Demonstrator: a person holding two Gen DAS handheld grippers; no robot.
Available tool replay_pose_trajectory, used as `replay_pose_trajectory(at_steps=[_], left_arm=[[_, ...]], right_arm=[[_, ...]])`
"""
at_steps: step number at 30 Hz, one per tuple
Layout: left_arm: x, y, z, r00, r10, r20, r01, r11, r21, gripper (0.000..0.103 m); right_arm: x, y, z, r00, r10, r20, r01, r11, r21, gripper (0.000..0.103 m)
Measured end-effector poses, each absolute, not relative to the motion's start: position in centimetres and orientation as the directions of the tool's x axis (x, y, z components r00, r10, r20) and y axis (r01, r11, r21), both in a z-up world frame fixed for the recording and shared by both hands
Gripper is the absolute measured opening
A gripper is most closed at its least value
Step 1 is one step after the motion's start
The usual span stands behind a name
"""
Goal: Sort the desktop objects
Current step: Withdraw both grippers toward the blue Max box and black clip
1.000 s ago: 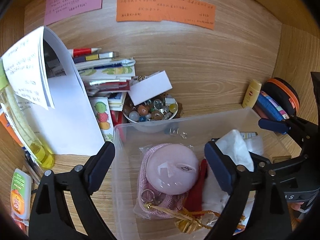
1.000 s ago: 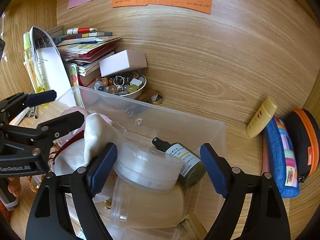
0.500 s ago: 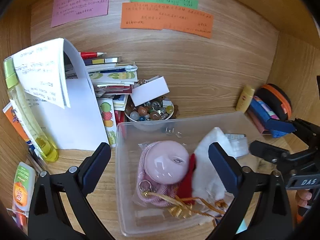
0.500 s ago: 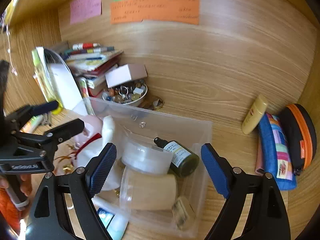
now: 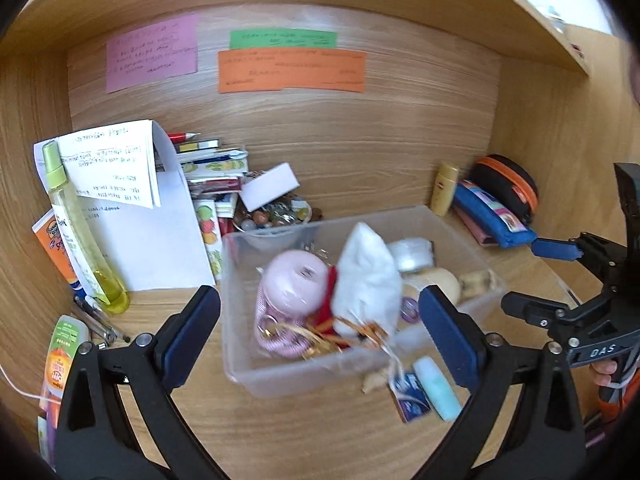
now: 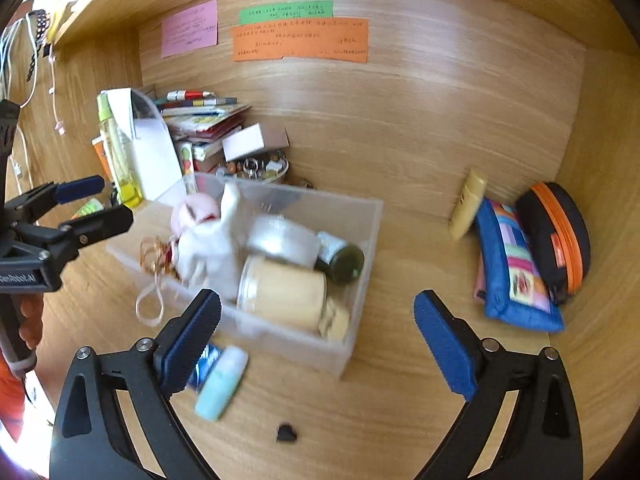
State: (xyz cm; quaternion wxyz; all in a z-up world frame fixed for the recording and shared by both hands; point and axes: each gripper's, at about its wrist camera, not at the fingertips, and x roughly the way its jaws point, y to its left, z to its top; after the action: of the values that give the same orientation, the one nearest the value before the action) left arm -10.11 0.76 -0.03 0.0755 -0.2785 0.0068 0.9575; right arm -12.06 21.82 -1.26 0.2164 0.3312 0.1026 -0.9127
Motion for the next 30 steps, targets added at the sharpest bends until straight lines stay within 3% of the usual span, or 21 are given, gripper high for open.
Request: replay_pose_trajectory(at_steps=[7, 18, 21, 23, 25, 30], left_arm=[[-7.4, 2.3, -1.3, -0.828, 0.154, -0.539, -0.192, -0.981, 0.014, 0.101], [-5.7, 3.8, -6.7, -0.756, 0.127, -0.643, -0.233, -0.969, 0.082, 0.101], [-5.7, 4.1, -7.4, -0.741, 0.129, -0.659, -0.243, -0.966, 0.085, 0.101], [-6.1, 4.2, -7.8, -0.73, 0.126, -0.672, -0.248, -0.965, 0.089, 0.101], [-6.5, 4.4, -8.1, -0.721, 0.136, -0.68, -0.258, -0.963, 0.081, 0.101], [-7.0, 5.4, -8.5, -0.685, 0.194, -0.702, -0.312, -0.949, 0.042, 0.101]], right_arm=[[-9.7, 24.2, -3.1, -0.685, -0.282, -0.672, 0.436, -0.898, -0.068, 0.097], [-8.1, 24.1, -7.5, -0.635, -0.268, -0.725, 0.491, -0.864, -0.111, 0.094], [-7.9, 23.4, -8.0, -0.619, -0.3, -0.725, 0.523, -0.847, -0.095, 0.082], [-7.9, 22.9, -8.3, -0.606, -0.307, -0.734, 0.544, -0.833, -0.101, 0.066], [-7.9, 22.4, -8.6, -0.593, -0.309, -0.744, 0.561, -0.821, -0.106, 0.057], [-7.8, 22.3, -8.7, -0.571, -0.334, -0.75, 0.59, -0.802, -0.091, 0.047]])
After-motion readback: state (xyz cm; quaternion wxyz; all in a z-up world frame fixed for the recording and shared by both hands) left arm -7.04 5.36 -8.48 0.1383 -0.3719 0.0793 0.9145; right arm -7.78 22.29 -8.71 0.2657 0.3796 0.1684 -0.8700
